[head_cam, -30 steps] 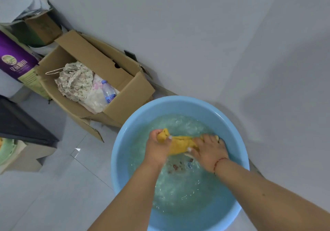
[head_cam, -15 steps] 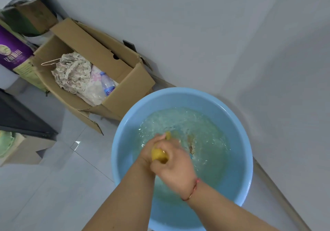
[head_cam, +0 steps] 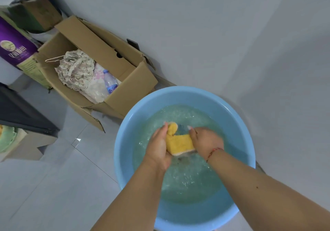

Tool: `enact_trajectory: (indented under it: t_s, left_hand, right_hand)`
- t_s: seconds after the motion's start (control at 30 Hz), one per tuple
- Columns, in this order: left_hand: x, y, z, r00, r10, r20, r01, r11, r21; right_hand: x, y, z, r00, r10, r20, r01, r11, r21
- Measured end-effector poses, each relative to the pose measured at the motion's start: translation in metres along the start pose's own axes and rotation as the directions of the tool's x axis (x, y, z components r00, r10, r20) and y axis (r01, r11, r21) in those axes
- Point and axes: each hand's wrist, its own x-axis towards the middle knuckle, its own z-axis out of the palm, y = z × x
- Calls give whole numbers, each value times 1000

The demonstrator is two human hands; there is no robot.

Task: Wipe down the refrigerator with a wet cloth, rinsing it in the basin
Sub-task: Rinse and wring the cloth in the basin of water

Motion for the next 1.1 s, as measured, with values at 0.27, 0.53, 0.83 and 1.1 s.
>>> enact_trajectory:
  t_s: [0.27, 0.53, 0.83, 1.1]
  left_hand:
    - [7, 1, -51, 952, 305, -33, 5, 94, 996]
    - [-3, -6, -14, 890, 163, 425, -450, 461, 765]
    - [-20, 39, 29, 957, 210, 201, -264, 915, 304]
    - [-28, 40, 37, 967, -50, 250, 93, 982, -162]
  right_hand:
    - [-18, 30, 27, 937, 20, 349, 177, 834, -523]
    - [-27, -43, -73, 831, -483, 277, 505, 863, -10]
    - [-9, -12, -65, 961, -95, 260, -194, 439, 877]
    - [-56, -37, -19, 810, -252, 530, -540, 33, 841]
